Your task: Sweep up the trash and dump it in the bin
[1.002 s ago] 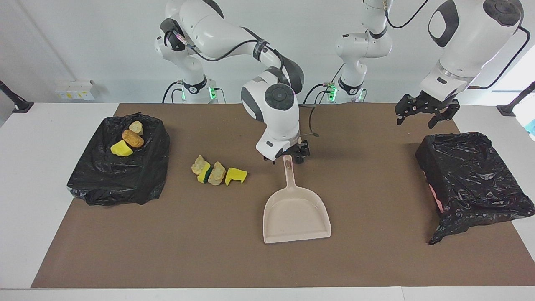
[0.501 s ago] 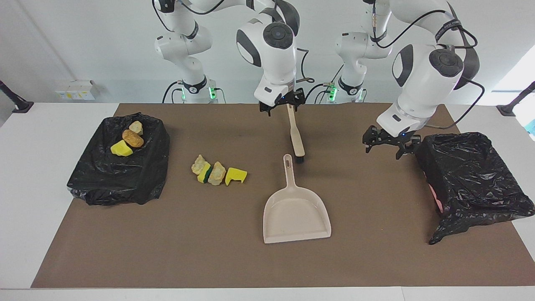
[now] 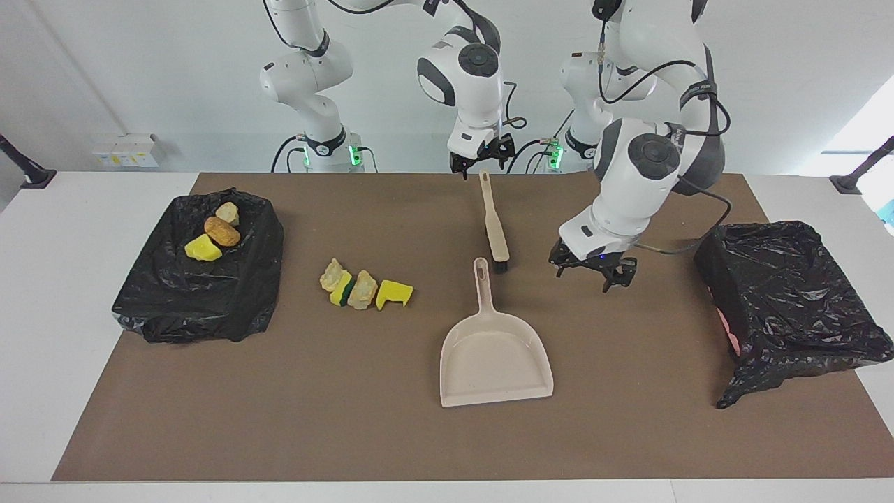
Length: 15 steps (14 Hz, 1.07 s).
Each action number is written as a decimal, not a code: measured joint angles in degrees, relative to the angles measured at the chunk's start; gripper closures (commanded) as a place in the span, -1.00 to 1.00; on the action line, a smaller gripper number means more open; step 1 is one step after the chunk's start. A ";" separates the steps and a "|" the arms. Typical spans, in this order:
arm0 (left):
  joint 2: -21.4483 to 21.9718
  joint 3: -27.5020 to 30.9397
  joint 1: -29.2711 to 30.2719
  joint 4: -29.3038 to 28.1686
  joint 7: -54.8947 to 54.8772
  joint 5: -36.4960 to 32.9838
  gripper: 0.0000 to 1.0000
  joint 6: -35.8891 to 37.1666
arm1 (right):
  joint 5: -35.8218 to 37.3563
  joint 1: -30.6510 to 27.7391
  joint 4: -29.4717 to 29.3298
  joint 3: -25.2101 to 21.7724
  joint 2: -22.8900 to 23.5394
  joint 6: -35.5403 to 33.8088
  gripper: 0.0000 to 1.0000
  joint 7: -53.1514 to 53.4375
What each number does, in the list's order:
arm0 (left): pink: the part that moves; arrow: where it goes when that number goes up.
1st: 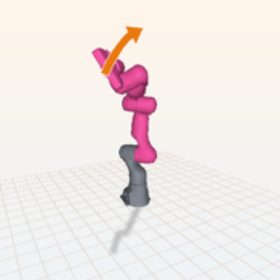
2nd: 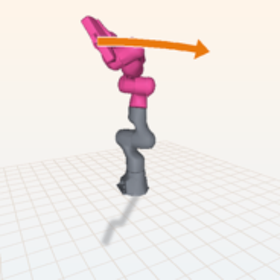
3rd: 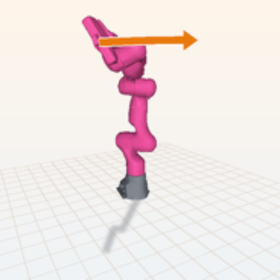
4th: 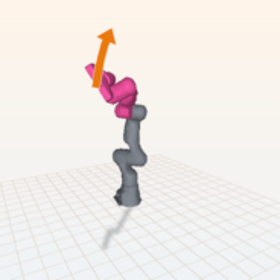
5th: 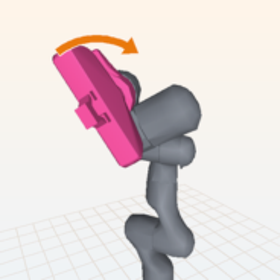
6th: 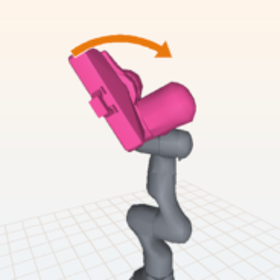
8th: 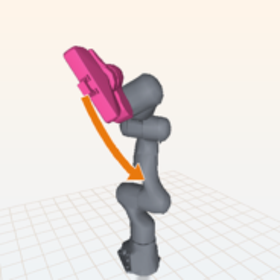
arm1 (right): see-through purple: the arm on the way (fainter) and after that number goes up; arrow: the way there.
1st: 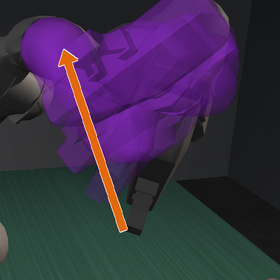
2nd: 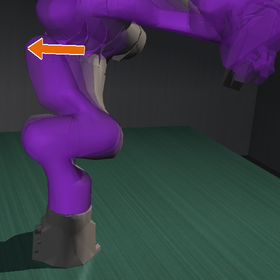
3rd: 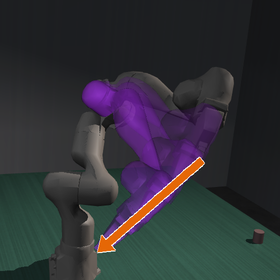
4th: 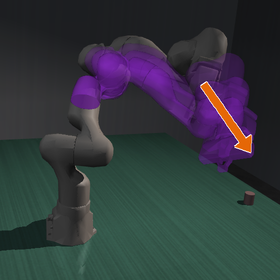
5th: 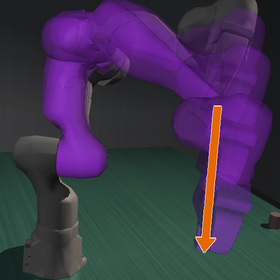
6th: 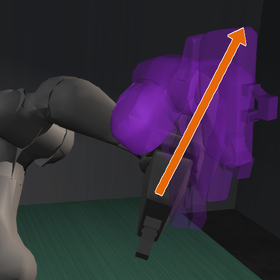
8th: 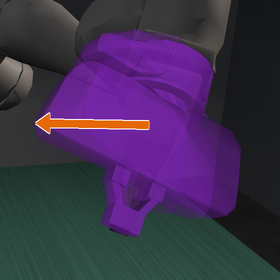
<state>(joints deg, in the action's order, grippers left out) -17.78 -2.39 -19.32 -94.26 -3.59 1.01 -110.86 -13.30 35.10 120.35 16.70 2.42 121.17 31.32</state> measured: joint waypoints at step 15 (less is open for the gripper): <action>-10.02 0.19 -13.76 5.29 27.90 -3.21 -1.00 -5.34 | 0.26 2.02 3.00 -0.64 6.31 11.83 0.50 -6.50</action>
<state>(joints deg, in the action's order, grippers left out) -27.80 -2.20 -33.08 -88.97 24.30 -2.21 -116.20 -13.04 37.12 123.35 16.06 8.73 133.00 24.82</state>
